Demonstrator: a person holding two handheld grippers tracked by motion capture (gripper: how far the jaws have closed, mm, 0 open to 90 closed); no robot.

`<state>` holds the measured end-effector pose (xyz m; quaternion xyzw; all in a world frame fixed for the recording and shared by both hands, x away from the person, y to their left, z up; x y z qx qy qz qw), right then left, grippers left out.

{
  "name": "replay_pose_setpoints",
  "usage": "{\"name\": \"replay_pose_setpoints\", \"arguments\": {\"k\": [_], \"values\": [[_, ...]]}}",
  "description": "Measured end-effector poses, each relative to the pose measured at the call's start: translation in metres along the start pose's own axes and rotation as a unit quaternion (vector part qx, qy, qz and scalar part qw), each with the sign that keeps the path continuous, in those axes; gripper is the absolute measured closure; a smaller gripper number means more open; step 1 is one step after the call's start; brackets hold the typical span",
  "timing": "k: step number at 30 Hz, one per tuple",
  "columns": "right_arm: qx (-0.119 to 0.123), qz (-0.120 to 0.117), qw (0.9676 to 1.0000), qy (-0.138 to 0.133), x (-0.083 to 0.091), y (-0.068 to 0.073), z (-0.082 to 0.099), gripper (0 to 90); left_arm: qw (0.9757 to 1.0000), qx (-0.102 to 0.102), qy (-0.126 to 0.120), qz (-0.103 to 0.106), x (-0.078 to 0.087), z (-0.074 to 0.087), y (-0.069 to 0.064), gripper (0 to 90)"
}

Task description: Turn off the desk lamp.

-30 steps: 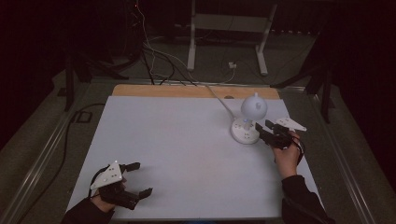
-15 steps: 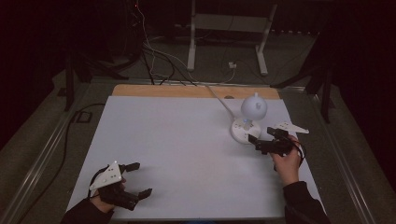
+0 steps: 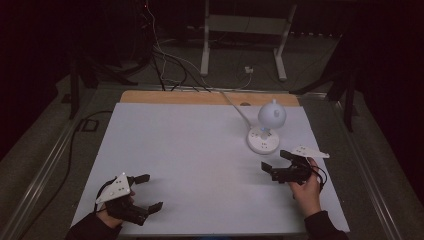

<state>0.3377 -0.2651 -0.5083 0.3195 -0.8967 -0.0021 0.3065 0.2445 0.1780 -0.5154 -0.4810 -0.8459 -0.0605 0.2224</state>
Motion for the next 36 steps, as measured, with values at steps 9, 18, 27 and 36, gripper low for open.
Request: {"name": "replay_pose_setpoints", "arguments": {"k": [9, 18, 27, 36], "values": [[0.023, -0.027, 0.9993, 0.011, 0.005, 0.016, 0.025, 0.1, 1.0, 0.001, 0.0, 0.0, 0.0, 0.0, 0.0, 0.4], [0.045, -0.066, 0.9952, 0.056, 0.009, 0.023, 0.048, 0.1, 1.0, 0.001, 0.0, 0.0, -0.001, 0.0, 0.0, 0.4], [0.066, -0.087, 0.9926, 0.052, 0.009, 0.028, 0.052, 0.1, 1.0, -0.001, 0.006, 0.0, -0.002, 0.001, -0.001, 0.4], [0.086, -0.083, 0.991, 0.06, 0.006, 0.03, 0.052, 0.1, 1.0, 0.0, 0.006, 0.0, -0.002, 0.001, 0.0, 0.4]]}}
Point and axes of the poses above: each handheld gripper's, and its own axes: x roughly backward along the jaws, z roughly out of its underside, y roughly to its left, the point moved 5 cm from there along -x, roughly forward along the jaws, and after that the axes turned 4 degrees about y, right-handed, at the moved point
